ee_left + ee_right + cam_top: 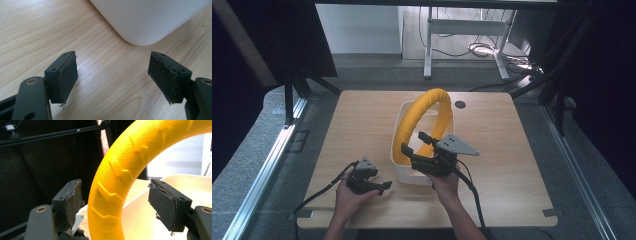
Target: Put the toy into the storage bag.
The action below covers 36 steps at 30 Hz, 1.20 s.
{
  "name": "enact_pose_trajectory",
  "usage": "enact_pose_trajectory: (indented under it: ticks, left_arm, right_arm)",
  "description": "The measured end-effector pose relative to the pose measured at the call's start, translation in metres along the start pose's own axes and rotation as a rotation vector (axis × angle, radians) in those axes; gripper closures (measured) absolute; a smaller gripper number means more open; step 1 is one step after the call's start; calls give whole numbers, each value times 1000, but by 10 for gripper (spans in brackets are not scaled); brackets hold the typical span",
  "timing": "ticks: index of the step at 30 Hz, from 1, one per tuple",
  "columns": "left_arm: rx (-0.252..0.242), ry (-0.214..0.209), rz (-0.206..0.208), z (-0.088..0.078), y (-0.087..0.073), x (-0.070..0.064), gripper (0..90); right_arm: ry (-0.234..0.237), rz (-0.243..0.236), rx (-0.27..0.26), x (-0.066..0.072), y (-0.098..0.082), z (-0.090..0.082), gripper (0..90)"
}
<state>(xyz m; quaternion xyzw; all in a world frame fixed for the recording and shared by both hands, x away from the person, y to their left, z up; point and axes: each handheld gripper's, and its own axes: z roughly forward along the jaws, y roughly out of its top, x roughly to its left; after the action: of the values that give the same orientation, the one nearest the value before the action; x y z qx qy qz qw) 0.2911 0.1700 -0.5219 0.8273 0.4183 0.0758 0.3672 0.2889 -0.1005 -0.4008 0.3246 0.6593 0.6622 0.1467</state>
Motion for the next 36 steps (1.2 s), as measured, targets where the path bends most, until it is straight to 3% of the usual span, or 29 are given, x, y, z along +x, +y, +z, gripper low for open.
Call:
enact_pose_trajectory:
  ticks: [7,15,17,18,21,28,31,36]
  left_arm:
    - [1,-5,6,0,-1,-1,239]
    - [4,0,8,-1,-1,0,238]
    - [3,1,7,-1,-1,-1,239]
    - [2,3,6,0,0,0,239]
    - [4,6,7,0,-1,0,239]
    - [8,10,11,-1,-1,0,239]
    - [8,10,13,-1,-1,0,239]
    - [4,13,15,-2,0,0,238]
  right_arm:
    - [7,-69,40,-12,4,-20,298]
    - [-20,-128,57,-49,1,-63,380]
    - [-26,-119,58,-54,0,-68,385]
    - [-42,-114,62,-65,-3,-78,398]
    - [-69,-81,48,-81,-8,-92,412]
    - [-139,-92,82,-118,-22,-115,425]
    - [-171,-116,120,-127,-27,-120,425]
    - [-203,-93,143,-138,-38,-127,428]
